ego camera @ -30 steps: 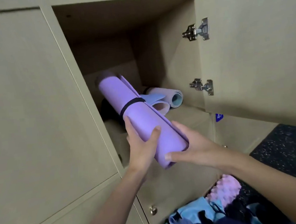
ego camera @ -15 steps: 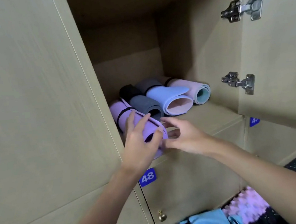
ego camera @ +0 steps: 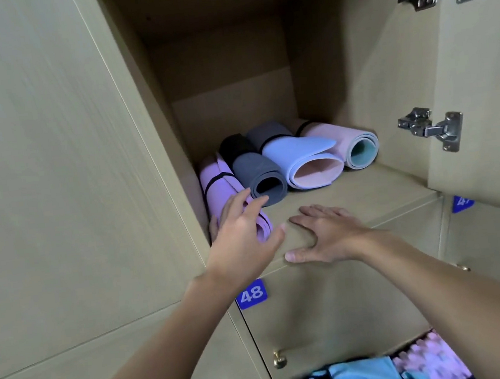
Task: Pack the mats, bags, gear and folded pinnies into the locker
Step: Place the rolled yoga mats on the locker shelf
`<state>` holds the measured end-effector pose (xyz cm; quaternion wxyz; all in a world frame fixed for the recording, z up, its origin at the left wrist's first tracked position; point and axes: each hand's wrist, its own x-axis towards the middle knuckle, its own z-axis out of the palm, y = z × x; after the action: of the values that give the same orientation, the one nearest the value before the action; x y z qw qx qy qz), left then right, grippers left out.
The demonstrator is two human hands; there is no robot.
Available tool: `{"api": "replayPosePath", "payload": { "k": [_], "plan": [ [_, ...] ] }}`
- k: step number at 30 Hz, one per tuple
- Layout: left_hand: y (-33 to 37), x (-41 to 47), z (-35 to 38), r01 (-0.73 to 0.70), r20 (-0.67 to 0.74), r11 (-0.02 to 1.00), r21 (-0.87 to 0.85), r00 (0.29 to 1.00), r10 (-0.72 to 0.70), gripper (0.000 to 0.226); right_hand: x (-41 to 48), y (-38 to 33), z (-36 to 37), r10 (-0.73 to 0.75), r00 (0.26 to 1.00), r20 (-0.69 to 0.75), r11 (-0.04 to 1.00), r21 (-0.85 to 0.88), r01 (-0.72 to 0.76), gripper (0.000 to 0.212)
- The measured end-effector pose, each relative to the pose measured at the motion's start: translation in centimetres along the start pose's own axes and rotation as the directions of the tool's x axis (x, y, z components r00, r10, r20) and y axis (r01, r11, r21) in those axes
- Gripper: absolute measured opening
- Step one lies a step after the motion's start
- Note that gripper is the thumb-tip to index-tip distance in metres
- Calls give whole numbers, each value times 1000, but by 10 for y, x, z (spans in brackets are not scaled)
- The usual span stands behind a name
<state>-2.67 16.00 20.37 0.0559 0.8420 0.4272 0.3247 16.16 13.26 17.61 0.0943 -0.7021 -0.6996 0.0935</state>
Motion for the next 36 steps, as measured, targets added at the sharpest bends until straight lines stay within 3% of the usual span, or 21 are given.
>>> {"api": "replayPosePath", "payload": {
  "k": [6,10,15,27,36],
  "plan": [
    [-9,16,10,94,-95,993,-66,991,-100,31,1,1,0,11,1000,-4,1000,17,-11,97],
    [-5,21,16,252,-150,965,-74,954,-261,42,-1,1,0,11,1000,-3,1000,15,-11,96],
    [20,-9,29,148,-314,987,-59,936,-159,58,-2,0,1,12,1000,-9,1000,1,-12,95],
    [-7,21,49,329,-127,933,-147,929,-347,75,0,1,3,17,1000,-24,1000,1,-17,97],
    [-20,50,58,393,-112,918,-51,911,-396,77,0,3,3,9,1000,-17,1000,12,-9,97]
  ]
}}
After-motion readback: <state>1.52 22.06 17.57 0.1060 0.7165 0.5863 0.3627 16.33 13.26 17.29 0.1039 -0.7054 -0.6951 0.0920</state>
